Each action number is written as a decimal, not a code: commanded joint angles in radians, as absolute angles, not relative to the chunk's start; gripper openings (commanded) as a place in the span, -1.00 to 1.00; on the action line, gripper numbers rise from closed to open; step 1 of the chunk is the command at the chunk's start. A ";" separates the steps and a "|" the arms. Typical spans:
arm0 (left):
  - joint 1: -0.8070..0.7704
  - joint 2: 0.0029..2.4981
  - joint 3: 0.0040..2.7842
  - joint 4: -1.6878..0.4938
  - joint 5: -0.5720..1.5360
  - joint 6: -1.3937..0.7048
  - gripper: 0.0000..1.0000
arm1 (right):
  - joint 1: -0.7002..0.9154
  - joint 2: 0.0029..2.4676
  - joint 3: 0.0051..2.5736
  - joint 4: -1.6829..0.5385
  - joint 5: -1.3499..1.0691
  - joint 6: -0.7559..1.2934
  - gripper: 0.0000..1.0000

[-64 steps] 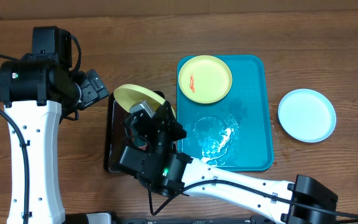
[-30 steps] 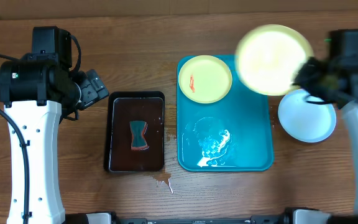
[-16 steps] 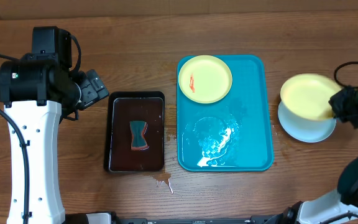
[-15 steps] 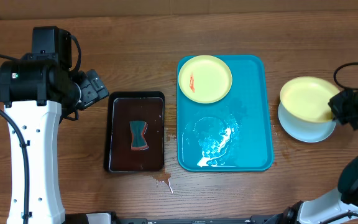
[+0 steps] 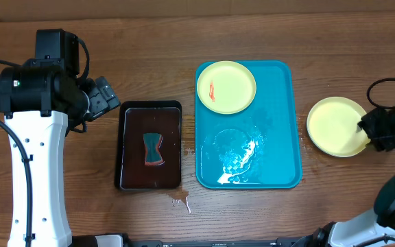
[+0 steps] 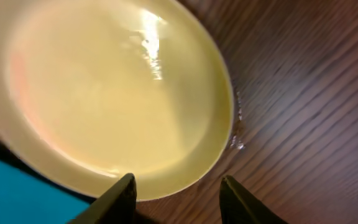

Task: Clean dirty plates on tray and stack at the side
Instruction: 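Carry the yellow plate right and stack it on the white plate, then move the right gripper to the upper yellow plate and grip its rim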

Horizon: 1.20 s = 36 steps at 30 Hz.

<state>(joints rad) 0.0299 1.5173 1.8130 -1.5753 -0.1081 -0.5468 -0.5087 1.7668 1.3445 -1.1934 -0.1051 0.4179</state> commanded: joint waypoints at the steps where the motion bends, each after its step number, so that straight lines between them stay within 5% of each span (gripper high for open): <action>1: 0.033 1.516 1.828 -1.573 -0.114 -0.535 0.99 | -0.466 1.637 1.371 -1.186 -0.205 0.363 -0.05; 9: 0.033 1.516 1.828 -1.573 -0.114 -0.535 1.00 | -0.149 1.406 1.417 -1.121 -0.322 0.227 -0.04; 19: 0.033 1.516 1.828 -1.573 -0.114 -0.535 1.00 | 0.279 1.545 1.391 -0.859 0.039 0.227 -0.04; 26: 0.033 1.516 1.828 -1.573 -0.114 -0.535 1.00 | 0.319 1.812 1.391 -0.621 0.112 0.160 0.18; 36: 0.033 1.516 1.828 -1.573 -0.114 -0.535 1.00 | 0.295 2.081 1.391 -0.408 0.112 0.126 0.04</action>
